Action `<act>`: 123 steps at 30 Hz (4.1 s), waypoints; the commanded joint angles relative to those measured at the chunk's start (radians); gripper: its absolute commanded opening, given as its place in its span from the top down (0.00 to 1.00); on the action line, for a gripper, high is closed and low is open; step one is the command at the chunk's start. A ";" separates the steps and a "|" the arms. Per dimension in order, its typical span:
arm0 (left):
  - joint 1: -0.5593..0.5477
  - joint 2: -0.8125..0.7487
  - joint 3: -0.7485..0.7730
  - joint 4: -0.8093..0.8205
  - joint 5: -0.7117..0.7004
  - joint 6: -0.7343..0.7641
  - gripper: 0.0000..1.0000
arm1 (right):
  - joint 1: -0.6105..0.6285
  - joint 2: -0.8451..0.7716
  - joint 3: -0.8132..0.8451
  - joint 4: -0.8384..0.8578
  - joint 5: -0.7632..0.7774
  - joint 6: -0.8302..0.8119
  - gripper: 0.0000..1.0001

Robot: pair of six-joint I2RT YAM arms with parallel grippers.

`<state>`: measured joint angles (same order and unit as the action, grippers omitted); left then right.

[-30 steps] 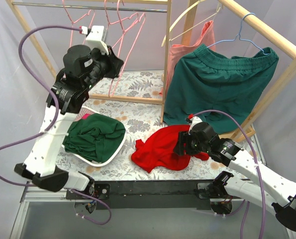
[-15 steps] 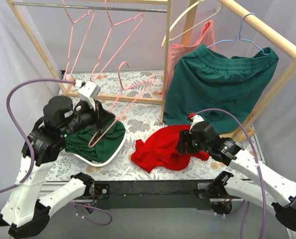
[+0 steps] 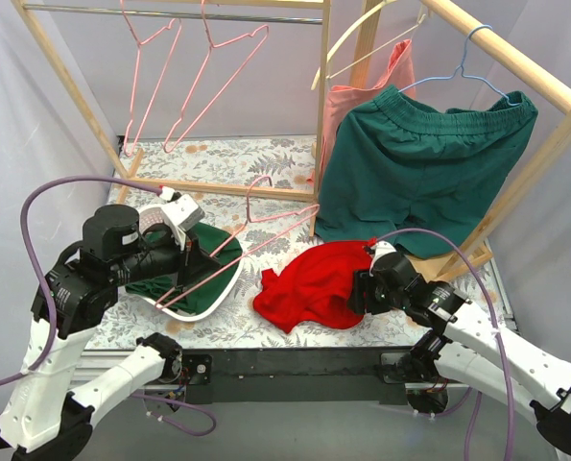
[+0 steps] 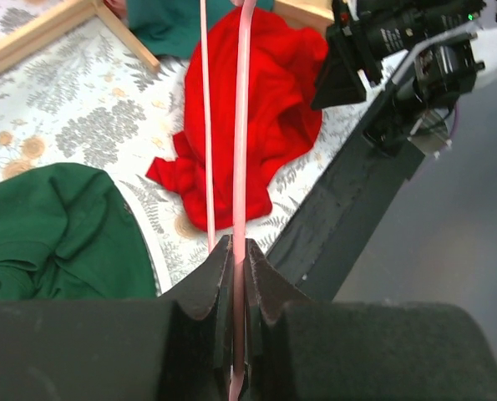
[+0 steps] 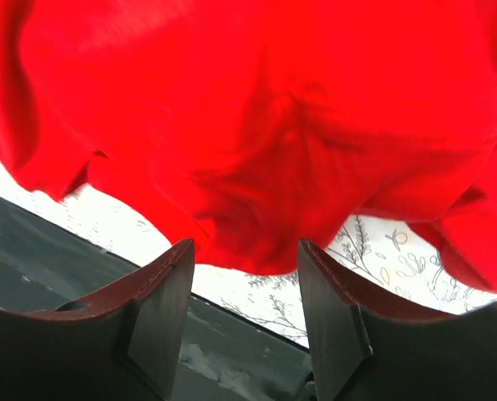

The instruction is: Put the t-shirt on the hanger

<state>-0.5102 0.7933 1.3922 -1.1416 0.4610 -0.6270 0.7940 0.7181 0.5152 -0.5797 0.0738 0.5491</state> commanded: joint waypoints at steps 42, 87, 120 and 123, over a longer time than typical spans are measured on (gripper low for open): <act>-0.422 0.193 -0.082 -0.096 -0.124 0.127 1.00 | 0.013 0.110 0.137 -0.023 0.009 0.012 0.65; -0.479 0.124 -0.415 0.614 -0.211 -0.146 1.00 | 0.042 0.261 0.542 -0.132 0.015 -0.020 0.99; -0.567 0.259 -0.829 1.428 -0.324 -0.565 1.00 | 0.198 -0.043 0.350 -0.049 0.247 0.051 0.40; -0.565 0.257 -0.819 1.387 -0.315 -0.576 1.00 | 0.198 -0.100 0.365 -0.016 0.273 0.014 0.36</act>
<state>-1.0710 1.0912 0.5606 0.2287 0.1448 -1.1671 0.9951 0.6930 0.8612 -0.6754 0.2764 0.5903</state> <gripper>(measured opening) 0.040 0.614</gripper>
